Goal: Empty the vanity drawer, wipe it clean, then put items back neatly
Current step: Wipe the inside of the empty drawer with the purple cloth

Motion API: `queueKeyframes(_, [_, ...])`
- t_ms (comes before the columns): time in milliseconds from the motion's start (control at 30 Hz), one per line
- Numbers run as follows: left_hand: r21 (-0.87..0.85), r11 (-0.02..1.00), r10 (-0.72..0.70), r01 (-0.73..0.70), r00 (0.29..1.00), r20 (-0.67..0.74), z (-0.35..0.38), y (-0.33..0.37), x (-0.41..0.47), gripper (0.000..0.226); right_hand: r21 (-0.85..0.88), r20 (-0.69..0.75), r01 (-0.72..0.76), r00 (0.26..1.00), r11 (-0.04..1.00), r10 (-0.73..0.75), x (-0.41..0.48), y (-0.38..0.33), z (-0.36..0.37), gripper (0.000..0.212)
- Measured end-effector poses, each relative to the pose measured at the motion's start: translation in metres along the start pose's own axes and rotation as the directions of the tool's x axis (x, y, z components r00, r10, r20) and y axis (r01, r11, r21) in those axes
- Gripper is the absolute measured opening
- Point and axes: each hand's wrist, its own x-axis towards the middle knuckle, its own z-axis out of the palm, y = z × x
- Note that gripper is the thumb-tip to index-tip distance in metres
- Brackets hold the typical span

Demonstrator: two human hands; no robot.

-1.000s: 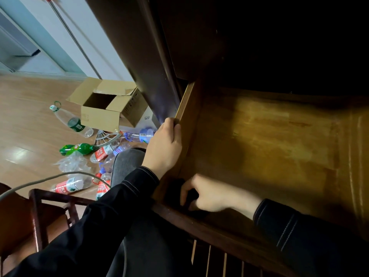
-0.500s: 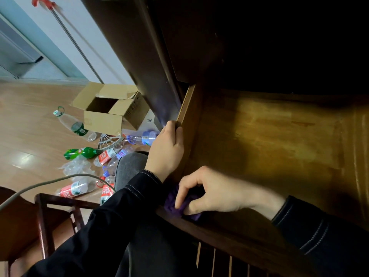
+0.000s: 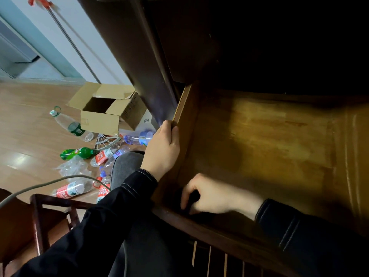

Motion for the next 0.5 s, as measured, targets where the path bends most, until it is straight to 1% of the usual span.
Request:
queueKeyframes(67, [-0.006,1.000,-0.007,0.007,1.000,0.006,0.000,0.000,0.000,0.023,-0.075,0.031,-0.025,0.999,0.997,0.027,0.006,-0.001,0.001,0.019])
queueKeyframes(133, [-0.003,1.000,-0.002,0.002,1.000,0.000,0.000,-0.001,0.000,0.023,-0.110,0.113,0.024,0.994,0.994,-0.011,0.001,-0.005,-0.012,0.019])
queueKeyframes(200, [0.008,1.000,0.010,-0.010,1.000,-0.008,0.001,-0.001,0.000,0.021,-0.025,0.161,0.078,0.984,0.997,-0.073,-0.009,-0.006,-0.024,0.017])
queueKeyframes(267, [0.017,1.000,0.016,-0.016,1.000,-0.018,0.001,-0.002,0.001,0.020,0.063,0.138,0.102,0.984,0.993,-0.109,-0.016,-0.004,-0.026,0.014])
queueKeyframes(300, [0.021,1.000,0.015,-0.015,1.000,-0.020,0.001,-0.002,0.001,0.020,0.070,0.119,0.087,0.988,0.994,-0.095,-0.015,-0.001,-0.021,0.014])
queueKeyframes(333, [0.022,1.000,0.013,-0.012,1.000,-0.019,0.001,-0.002,0.001,0.020,0.041,0.106,0.061,0.992,0.997,-0.065,-0.013,0.002,-0.016,0.015])
queueKeyframes(367, [0.018,1.000,0.011,-0.011,1.000,-0.016,0.001,-0.002,0.001,0.020,-0.023,0.102,0.032,0.994,0.999,-0.029,-0.008,0.005,-0.010,0.016])
queueKeyframes(433, [0.008,1.000,0.009,-0.009,1.000,-0.012,0.001,-0.002,0.000,0.020,-0.147,0.132,-0.024,0.990,0.989,0.044,-0.001,0.007,-0.004,0.018])
queueKeyframes(500, [0.002,1.000,0.009,-0.009,1.000,-0.010,0.001,-0.002,0.000,0.019,-0.182,0.165,-0.002,0.986,0.983,0.033,-0.003,0.002,-0.012,0.019])
